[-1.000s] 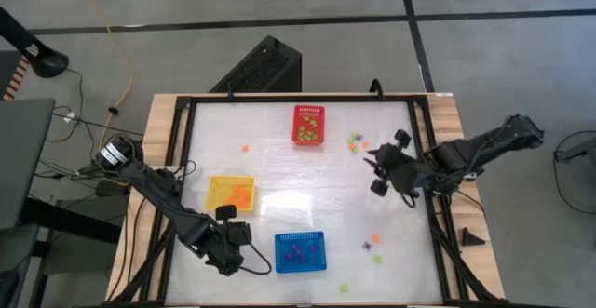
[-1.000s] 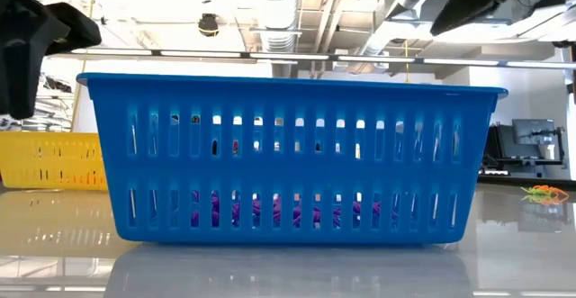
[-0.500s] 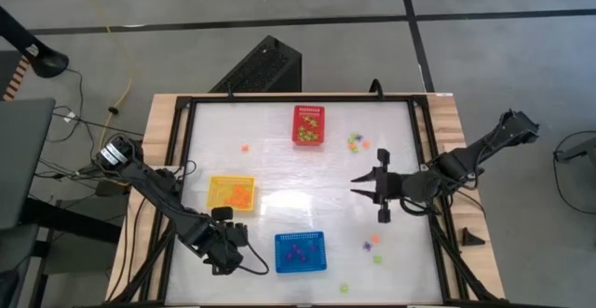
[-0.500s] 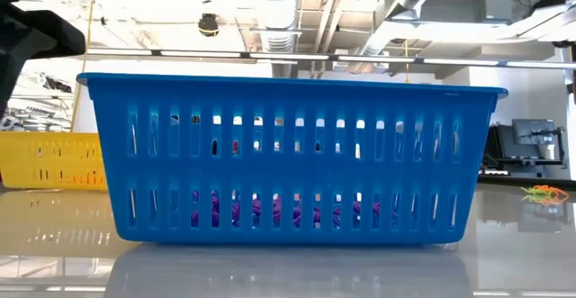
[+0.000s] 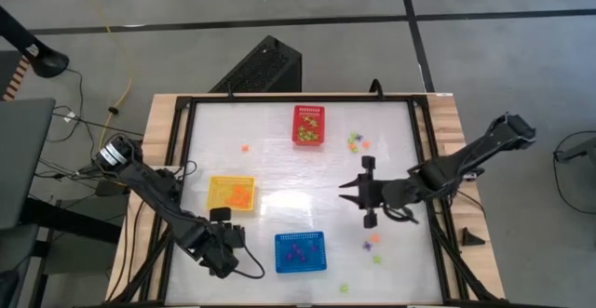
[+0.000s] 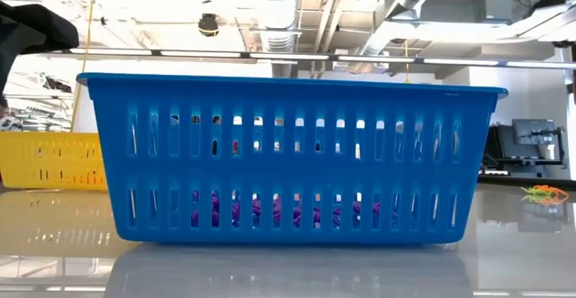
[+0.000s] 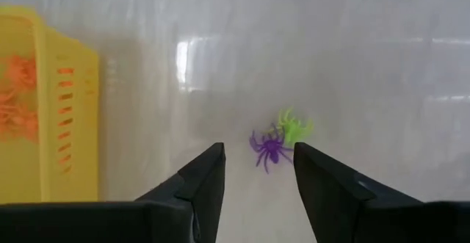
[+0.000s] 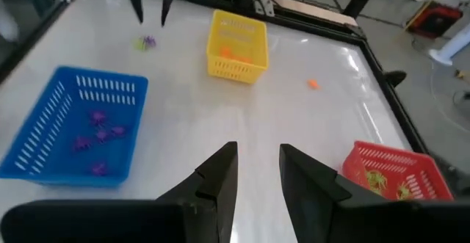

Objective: Sort Halloween decoration
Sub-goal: Put the purple spider toy into the blue basket

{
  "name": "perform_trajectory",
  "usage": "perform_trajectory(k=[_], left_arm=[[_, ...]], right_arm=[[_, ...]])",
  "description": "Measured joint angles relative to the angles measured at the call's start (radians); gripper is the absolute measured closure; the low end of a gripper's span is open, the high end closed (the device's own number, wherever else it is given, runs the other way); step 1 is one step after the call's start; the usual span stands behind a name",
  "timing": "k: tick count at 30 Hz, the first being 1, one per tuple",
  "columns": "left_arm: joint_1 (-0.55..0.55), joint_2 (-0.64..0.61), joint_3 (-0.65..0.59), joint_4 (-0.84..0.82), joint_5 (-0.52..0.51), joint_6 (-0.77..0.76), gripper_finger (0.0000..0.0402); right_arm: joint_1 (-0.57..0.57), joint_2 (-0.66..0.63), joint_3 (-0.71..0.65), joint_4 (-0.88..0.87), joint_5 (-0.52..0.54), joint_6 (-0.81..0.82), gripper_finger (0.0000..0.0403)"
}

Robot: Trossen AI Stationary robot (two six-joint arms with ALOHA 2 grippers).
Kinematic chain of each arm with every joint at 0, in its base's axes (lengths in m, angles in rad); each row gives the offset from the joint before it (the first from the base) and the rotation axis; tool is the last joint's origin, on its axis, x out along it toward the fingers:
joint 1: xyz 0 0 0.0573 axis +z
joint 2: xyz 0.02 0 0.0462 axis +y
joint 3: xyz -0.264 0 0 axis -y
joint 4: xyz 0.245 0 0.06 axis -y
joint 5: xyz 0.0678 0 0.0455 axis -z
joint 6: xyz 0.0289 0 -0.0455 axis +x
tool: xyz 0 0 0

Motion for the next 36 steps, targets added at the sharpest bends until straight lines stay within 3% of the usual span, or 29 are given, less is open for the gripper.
perform_trajectory(k=[7, 12, 22, 29, 36], left_arm=[[-0.016, 0.0, -0.078, 0.015, 0.035, -0.063, 0.0249], [-0.023, 0.0, -0.128, 0.113, 0.082, -0.088, 0.0249], [-0.023, 0.0, -0.139, 0.17, 0.064, -0.07, 0.0249], [-0.022, -0.002, -0.246, 0.367, 0.084, -0.083, 0.0249], [-0.023, -0.003, -0.257, 0.35, 0.084, -0.104, 0.0249]], right_arm=[[-0.003, 0.052, 0.0, 0.082, -0.001, -0.115, 0.0269], [-0.003, 0.05, 0.0, 0.082, -0.001, -0.117, 0.0269], [-0.003, 0.048, 0.0, 0.081, -0.001, -0.109, 0.0269], [-0.003, 0.048, 0.0, 0.072, -0.001, -0.107, 0.0269], [-0.003, 0.048, 0.0, 0.072, -0.001, -0.107, 0.0269]])
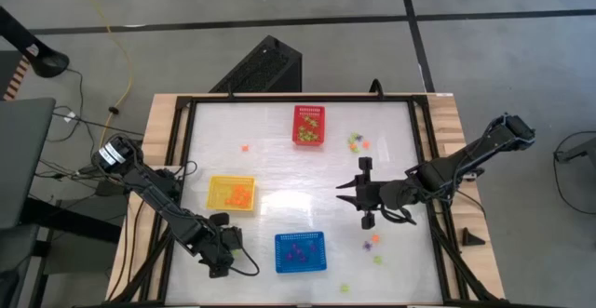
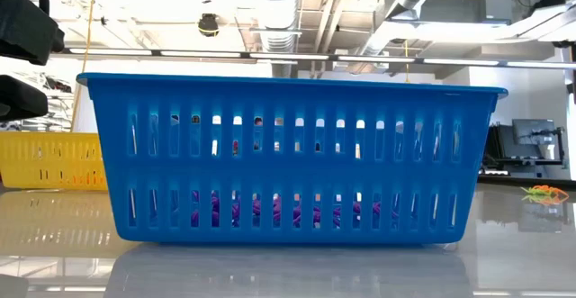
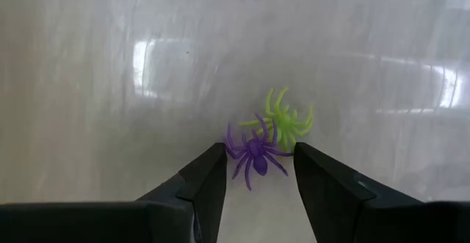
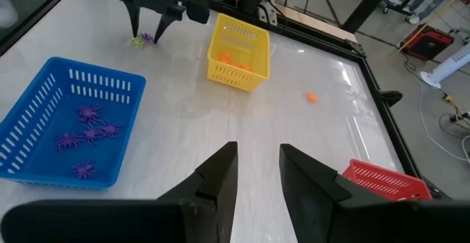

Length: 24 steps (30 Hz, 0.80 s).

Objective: Sort Halloween decoration
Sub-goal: Put the purple spider toy into the blue basket

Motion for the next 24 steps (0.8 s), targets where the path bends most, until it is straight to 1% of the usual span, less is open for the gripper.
perform_trajectory(k=[11, 13, 19, 24], left_arm=[[0.0, 0.001, -0.001, -0.006, -0.012, 0.016, 0.0253], [0.0, 0.001, -0.001, -0.006, -0.012, 0.016, 0.0265], [0.001, 0.002, -0.001, -0.007, -0.012, 0.014, 0.0317], [0.004, 0.002, 0.013, -0.02, 0.009, 0.04, 0.0342]], right_arm=[[0.0, 0.0, 0.0, 0.0, 0.0, 0.0, 0.0269], [0.0, 0.0, 0.0, 0.0, 0.0, 0.0, 0.0269], [0.0, 0.0, 0.0, 0.0, 0.0, 0.0, 0.0269], [0.0, 0.0, 0.0, 0.0, 0.0, 0.0, 0.0269]])
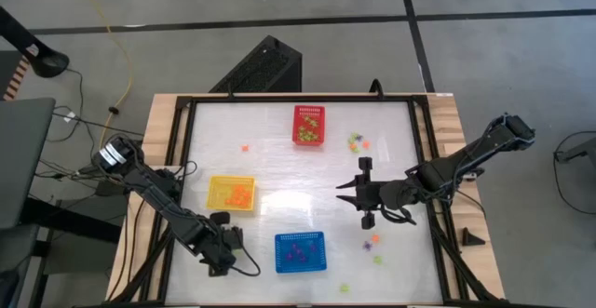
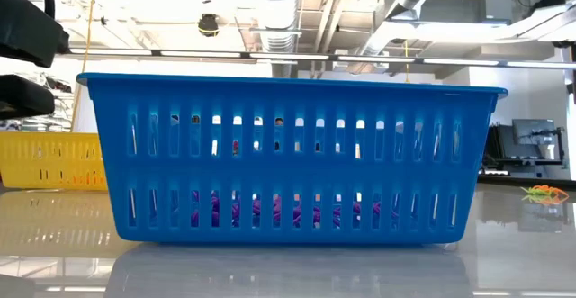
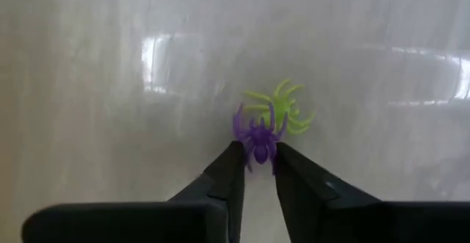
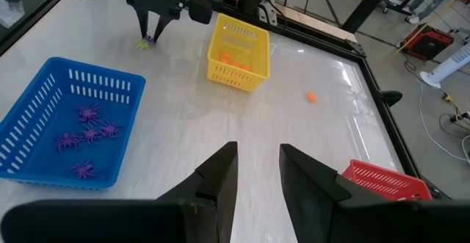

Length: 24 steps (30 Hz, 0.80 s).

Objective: Sort Halloween decoration
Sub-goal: Put the purple spider toy into the blue basket

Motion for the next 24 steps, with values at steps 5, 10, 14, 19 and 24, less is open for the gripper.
perform_trajectory(k=[5, 10, 14, 19, 24], left_arm=[[0.011, 0.002, 0.033, -0.046, 0.017, 0.029, 0.0354], [0.03, 0.002, 0.045, -0.057, 0.034, 0.047, 0.0368], [0.044, 0.002, 0.045, -0.059, 0.053, 0.049, 0.0385], [0.059, 0.001, 0.045, -0.06, 0.053, 0.064, 0.0399], [0.066, 0.0, 0.046, -0.061, 0.045, 0.063, 0.0401]], right_arm=[[0.0, 0.0, 0.0, 0.0, 0.0, 0.0, 0.0269], [0.0, 0.0, 0.0, 0.0, 0.0, 0.0, 0.0269], [0.0, 0.0, 0.0, 0.0, 0.0, 0.0, 0.0269], [0.0, 0.0, 0.0, 0.0, 0.0, 0.0, 0.0269], [0.0, 0.0, 0.0, 0.0, 0.0, 0.0, 0.0269]])
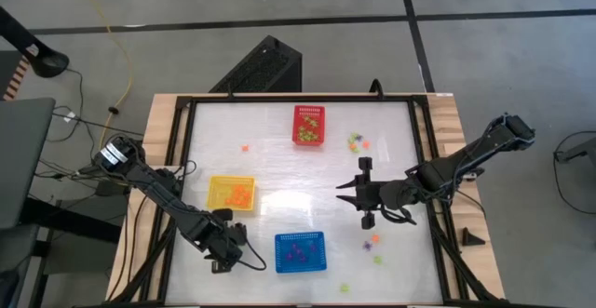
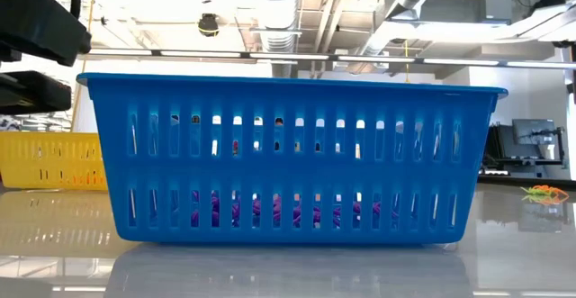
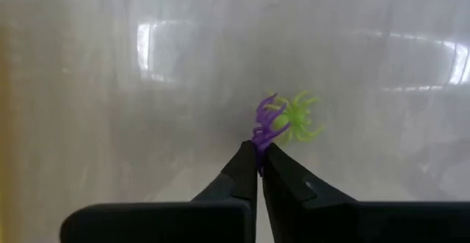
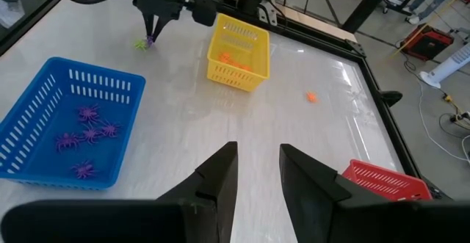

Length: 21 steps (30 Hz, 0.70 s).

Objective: Sort Halloween decoration
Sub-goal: Put the purple spider toy into the blue basket

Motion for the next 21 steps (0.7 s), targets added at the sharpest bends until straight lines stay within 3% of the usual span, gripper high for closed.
perform_trajectory(k=[11, 21], left_arm=[[0.0, -0.001, 0.148, -0.225, -0.115, 0.087, 0.0401], [0.023, -0.002, 0.27, -0.032, -0.216, 0.309, 0.0401]], right_arm=[[0.0, 0.0, 0.0, 0.0, 0.0, 0.0, 0.0269], [0.0, 0.0, 0.0, 0.0, 0.0, 0.001, 0.0269]])
